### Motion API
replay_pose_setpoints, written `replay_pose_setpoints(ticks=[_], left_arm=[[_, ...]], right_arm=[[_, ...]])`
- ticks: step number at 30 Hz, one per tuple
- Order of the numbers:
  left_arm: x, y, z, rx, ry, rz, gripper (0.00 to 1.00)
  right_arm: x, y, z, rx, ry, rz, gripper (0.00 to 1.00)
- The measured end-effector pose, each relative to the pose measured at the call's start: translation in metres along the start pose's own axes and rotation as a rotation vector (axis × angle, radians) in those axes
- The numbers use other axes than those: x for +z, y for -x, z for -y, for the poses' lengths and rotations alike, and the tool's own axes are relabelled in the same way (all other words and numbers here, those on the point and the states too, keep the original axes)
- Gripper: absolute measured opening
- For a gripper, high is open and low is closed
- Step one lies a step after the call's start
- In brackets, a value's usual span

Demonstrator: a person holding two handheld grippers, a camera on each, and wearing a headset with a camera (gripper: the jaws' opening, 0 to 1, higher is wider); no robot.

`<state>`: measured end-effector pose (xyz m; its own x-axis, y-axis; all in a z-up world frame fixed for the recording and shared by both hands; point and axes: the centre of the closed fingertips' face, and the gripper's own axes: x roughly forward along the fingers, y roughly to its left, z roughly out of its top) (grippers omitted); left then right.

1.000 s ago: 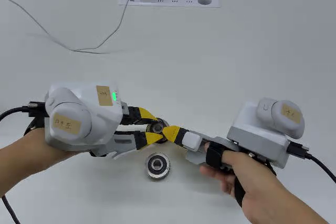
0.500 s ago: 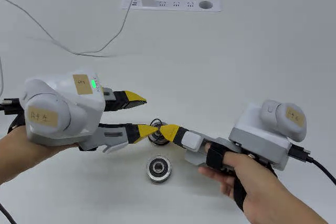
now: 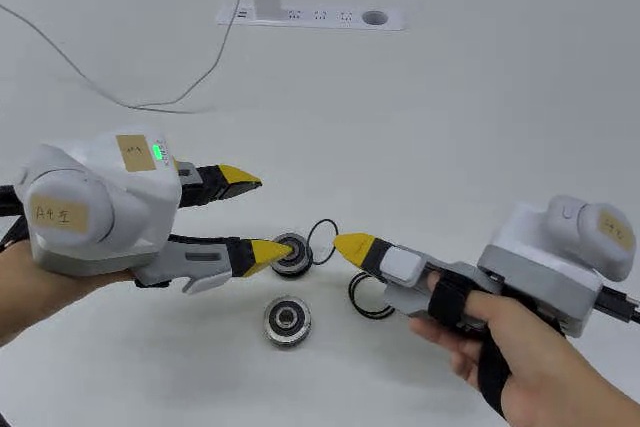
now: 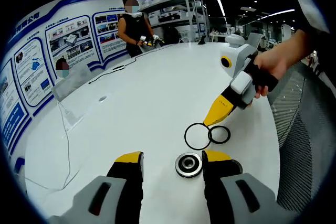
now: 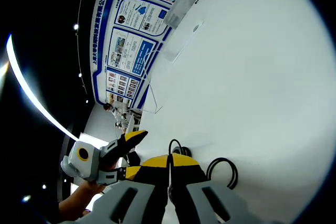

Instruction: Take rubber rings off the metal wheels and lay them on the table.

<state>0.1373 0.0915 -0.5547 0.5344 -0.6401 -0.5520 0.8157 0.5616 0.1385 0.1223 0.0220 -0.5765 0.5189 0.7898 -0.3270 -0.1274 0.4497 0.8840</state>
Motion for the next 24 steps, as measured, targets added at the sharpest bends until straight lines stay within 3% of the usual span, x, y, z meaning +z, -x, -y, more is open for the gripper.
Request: replay_pose_setpoints(ticks=[10, 17, 24], left_arm=[[0.004, 0.006, -0.002, 0.016, 0.023, 0.031, 0.52], [0.007, 0.011, 0.000, 0.017, 0.045, 0.056, 0.55], [0.006, 0.015, 0.002, 0.024, 0.062, 0.066, 0.55]], right_arm=[[-0.008, 0.025, 0.021, -0.051, -0.057, 0.026, 0.01], [-0.014, 0.034, 0.032, -0.087, -0.112, 0.035, 0.01], [-0.017, 0.038, 0.044, -0.138, -0.105, 0.037, 0.01]])
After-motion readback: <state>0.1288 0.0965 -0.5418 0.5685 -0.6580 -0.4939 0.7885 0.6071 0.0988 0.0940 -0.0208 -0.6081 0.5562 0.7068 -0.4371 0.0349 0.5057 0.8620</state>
